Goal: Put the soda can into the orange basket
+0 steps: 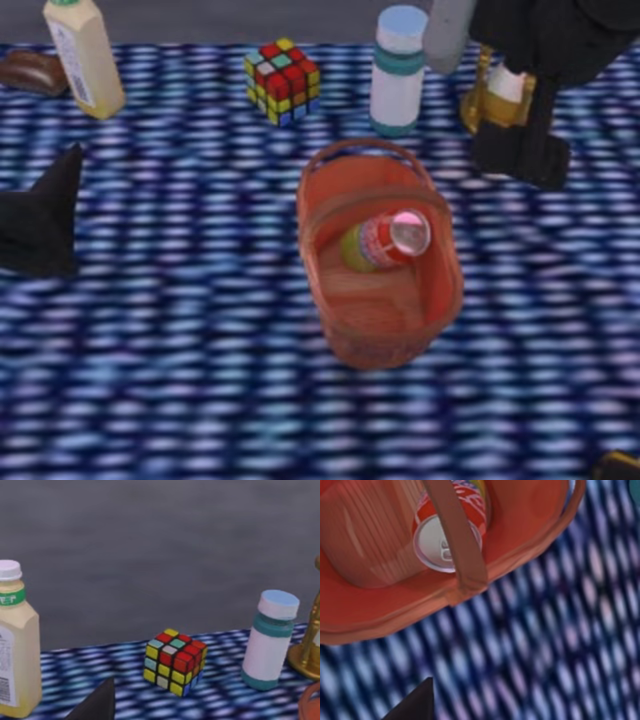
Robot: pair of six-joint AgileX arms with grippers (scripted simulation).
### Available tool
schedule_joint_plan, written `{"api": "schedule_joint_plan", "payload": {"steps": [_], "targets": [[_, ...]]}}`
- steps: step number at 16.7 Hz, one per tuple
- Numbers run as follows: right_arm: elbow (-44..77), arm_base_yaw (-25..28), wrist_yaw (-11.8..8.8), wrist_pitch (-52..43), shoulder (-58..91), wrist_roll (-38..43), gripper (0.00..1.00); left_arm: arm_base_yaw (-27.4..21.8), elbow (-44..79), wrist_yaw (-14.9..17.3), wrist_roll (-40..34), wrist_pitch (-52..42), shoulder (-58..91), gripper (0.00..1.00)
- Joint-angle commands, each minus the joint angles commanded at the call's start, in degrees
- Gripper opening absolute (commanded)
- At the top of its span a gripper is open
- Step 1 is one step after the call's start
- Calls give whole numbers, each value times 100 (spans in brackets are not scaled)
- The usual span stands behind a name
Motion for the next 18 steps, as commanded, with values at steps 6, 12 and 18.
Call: {"api": "schedule_joint_plan", "payload": {"steps": [6, 12, 18], "targets": [[2779, 720, 7, -1784, 2707, -1118, 100, 285, -1526, -1458, 296, -1062, -2827, 100], [3530, 937, 1, -2315, 3436, -1445, 100, 357, -1974, -1941, 455, -1321, -3580, 100], [3306, 930, 0, -2147, 3379, -1453, 100, 357, -1974, -1941, 455, -1321, -3580, 100]]}}
